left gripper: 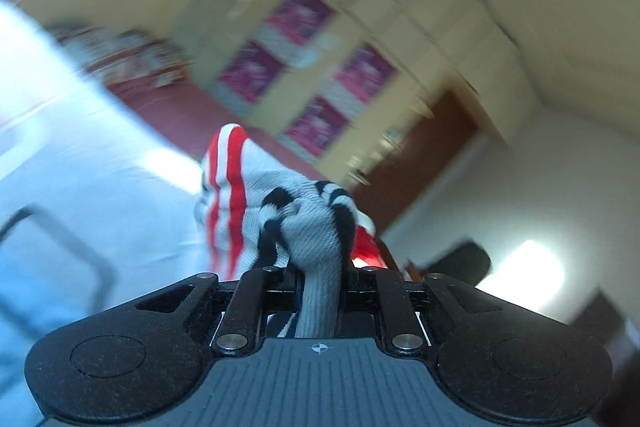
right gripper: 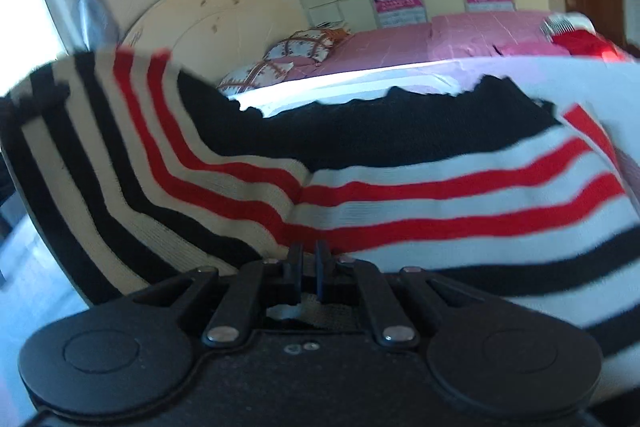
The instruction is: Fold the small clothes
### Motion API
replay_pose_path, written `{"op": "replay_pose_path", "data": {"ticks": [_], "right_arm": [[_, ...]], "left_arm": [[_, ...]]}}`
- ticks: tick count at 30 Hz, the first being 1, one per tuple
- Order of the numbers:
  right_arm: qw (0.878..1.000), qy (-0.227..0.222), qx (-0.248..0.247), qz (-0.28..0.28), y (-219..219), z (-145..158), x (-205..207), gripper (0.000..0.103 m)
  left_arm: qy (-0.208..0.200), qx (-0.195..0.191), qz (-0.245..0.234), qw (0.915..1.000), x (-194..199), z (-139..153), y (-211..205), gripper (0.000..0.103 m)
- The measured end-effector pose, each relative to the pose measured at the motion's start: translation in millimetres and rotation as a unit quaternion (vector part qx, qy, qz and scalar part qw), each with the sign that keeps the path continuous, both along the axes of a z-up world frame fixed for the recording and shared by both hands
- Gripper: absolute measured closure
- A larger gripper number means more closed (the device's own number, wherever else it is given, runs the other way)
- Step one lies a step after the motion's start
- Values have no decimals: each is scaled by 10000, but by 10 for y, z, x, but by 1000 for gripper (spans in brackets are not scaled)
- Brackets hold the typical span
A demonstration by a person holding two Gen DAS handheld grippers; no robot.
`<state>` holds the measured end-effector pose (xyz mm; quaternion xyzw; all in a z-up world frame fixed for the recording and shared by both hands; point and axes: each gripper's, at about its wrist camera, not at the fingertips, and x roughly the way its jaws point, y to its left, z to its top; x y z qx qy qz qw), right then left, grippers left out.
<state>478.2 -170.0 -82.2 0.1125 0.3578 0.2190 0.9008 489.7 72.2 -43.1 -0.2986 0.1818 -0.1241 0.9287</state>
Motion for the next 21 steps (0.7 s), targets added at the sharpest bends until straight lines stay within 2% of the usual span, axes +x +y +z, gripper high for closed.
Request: {"op": "replay_pose_path", "data": {"ticks": [2, 4, 7, 8, 9, 10, 11, 12, 13, 14, 16, 17, 19, 21], "right_arm": [[9980, -71, 373, -513, -293, 75, -112, 85], [9919, -28, 766, -1015, -655, 105, -249, 84], [9722, -21, 1464, -1825, -1292, 125, -492, 73], [9632, 4, 1706, -2075, -1498, 119, -569, 65], [9531, 52, 1947, -2319, -1692, 109, -642, 52], [9443, 87, 2127, -2509, -1853, 102, -706, 47], [9382, 85, 2252, -2626, -1981, 112, -767, 41], [9340, 59, 2357, -2683, -2080, 132, -824, 36], [9317, 29, 2440, -2689, -2145, 155, -874, 32], [9307, 16, 2508, -2662, -2176, 181, -909, 27], [9308, -2, 2694, -2472, -2174, 209, -958, 26], [9317, 12, 2780, -2338, -2133, 213, -960, 23], [9338, 192, 2944, -2026, -2034, 188, -916, 18], [9309, 545, 3203, -1669, -1907, 120, -795, 14]], "left_arm": [[-114, 324, -436, 9985, 132, 151, -323, 88], [-110, 657, -894, 9938, 258, 206, -660, 88], [300, 1043, -1502, 9827, 457, 53, -1208, 87], [540, 1269, -1780, 9743, 531, -59, -1402, 73], [766, 1461, -2128, 9631, 609, -171, -1581, 60], [989, 1577, -2352, 9539, 637, -230, -1712, 58], [990, 1653, -2386, 9518, 584, -221, -1755, 54], [773, 1656, -2373, 9541, 452, -150, -1731, 41], [582, 1548, -2407, 9564, 364, -56, -1631, 34], [511, 1426, -2351, 9601, 305, 40, -1494, 30], [293, 1017, -2158, 9707, 198, 206, -1114, 24], [232, 868, -1924, 9772, 159, 236, -894, 17], [418, 796, -1283, 9876, 120, 162, -505, 16], [878, 667, -854, 9902, 171, 26, -218, 17]]}}
